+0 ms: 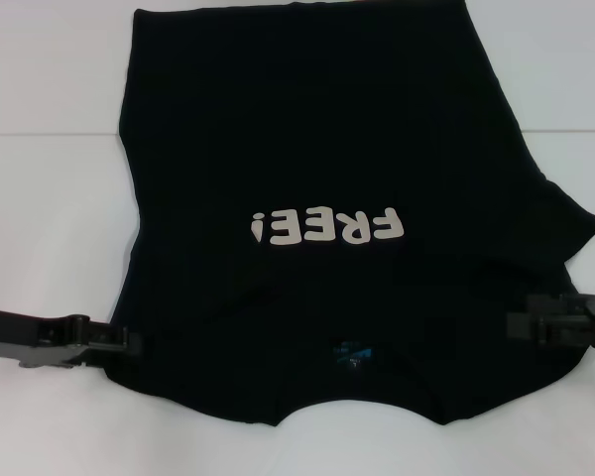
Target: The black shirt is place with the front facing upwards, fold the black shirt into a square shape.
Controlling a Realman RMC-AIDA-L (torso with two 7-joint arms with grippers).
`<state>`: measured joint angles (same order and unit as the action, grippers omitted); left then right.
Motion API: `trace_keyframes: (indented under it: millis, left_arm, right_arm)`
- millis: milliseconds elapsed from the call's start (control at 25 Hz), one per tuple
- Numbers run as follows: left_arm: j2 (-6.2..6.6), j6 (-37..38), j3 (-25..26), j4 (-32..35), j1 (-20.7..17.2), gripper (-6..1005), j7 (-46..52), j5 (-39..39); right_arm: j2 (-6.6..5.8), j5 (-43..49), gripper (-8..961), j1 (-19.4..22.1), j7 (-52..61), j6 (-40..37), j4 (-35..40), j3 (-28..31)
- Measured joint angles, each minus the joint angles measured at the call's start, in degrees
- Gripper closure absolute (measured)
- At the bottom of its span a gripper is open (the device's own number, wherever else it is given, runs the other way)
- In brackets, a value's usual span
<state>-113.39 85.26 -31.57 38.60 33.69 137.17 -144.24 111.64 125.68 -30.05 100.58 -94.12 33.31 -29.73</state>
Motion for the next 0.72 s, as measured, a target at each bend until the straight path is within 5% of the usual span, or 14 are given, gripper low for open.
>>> trace_keyframes:
  millis: [360, 720]
  left_arm:
    - [-0.02, -1.92, -3.52, 0.05, 0.10, 563, 0.13, -0.03]
    - [0.18, -2.48, -4.21, 0.18, 0.14, 834, 0.34, -0.01]
  right_arm:
    - [-0.12, 0.00, 12, -0.10, 0.12, -0.06, 0.00, -0.04]
    - [-1.36, 4.21, 11, -1.55, 8.12, 0.29, 3.31, -0.15]
